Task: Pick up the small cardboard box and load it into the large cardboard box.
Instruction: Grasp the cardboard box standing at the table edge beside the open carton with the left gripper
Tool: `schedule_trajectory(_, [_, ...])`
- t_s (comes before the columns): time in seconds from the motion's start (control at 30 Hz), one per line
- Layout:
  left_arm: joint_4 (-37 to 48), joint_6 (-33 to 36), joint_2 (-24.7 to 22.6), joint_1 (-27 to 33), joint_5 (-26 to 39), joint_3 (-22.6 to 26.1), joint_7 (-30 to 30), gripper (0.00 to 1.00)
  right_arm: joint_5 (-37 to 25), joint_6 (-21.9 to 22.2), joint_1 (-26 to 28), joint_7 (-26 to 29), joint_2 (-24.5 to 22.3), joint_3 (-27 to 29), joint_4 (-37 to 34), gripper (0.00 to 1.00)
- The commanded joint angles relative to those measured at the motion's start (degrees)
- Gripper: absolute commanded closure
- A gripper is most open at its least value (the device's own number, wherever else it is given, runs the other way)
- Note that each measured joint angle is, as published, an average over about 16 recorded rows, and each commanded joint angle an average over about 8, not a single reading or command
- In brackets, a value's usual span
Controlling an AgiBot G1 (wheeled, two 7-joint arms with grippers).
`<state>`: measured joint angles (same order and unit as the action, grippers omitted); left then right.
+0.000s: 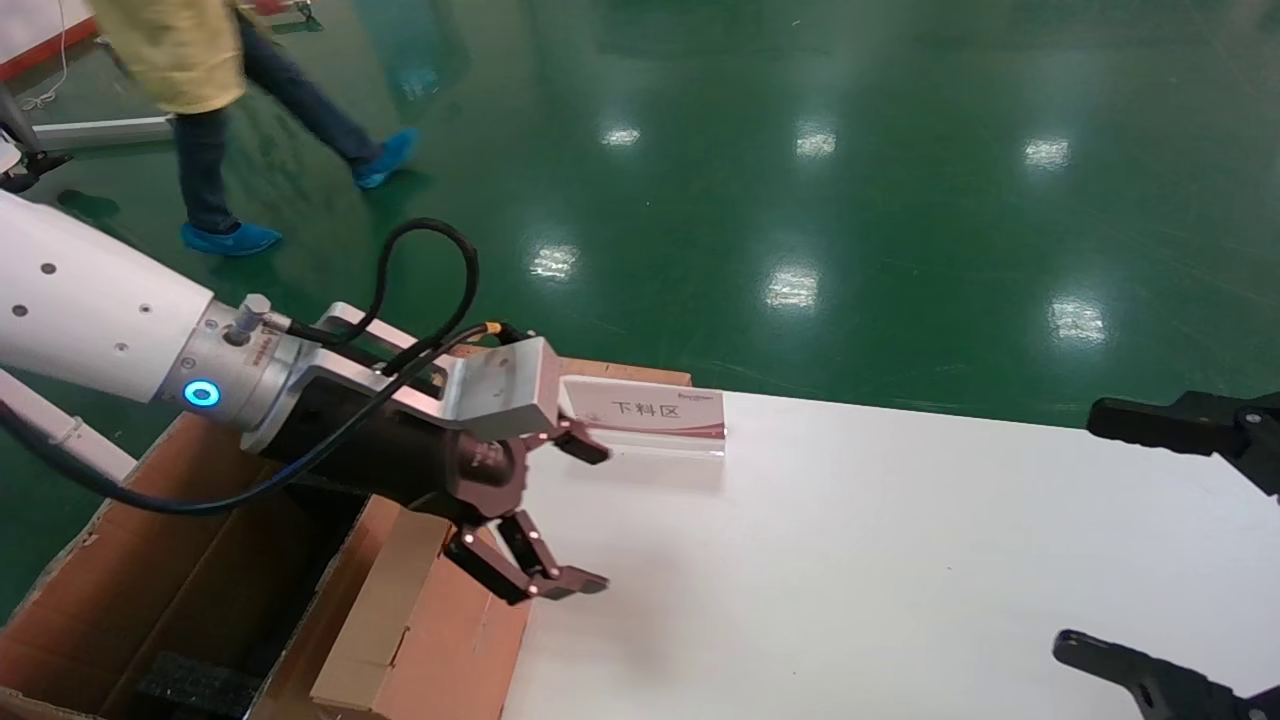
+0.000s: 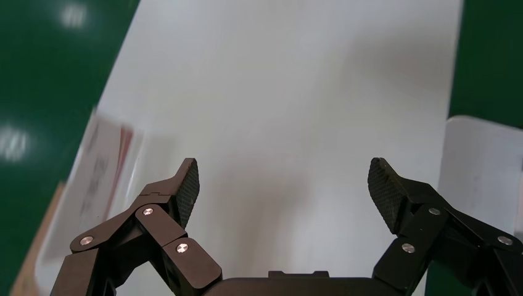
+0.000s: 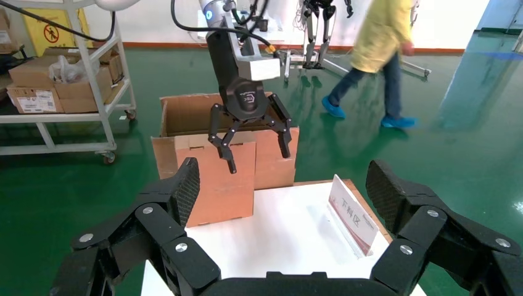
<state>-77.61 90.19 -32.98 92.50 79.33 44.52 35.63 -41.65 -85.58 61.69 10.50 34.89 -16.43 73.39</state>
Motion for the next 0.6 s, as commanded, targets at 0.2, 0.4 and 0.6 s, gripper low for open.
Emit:
schedule_trajectory(0.2, [0.02, 0.27, 0.17, 6.39, 4.66, 8.65, 9.40, 0.00, 0.02, 0.01, 0.01, -0.01, -0.01, -0.03, 0.00, 0.00])
schedule_trajectory(0.4, [-0.03, 0.50, -0.34, 12.67, 7.47, 16.78, 18.90, 0.00, 0.03, 0.02, 0.01, -0.02, -0.02, -0.05, 0.00, 0.00])
schedule_trajectory(0.6, [-0.11, 0.71, -1.02, 19.09, 7.45, 25.11, 27.71, 0.00, 0.05, 0.03, 0.02, -0.04, -0.03, -0.07, 0.00, 0.00])
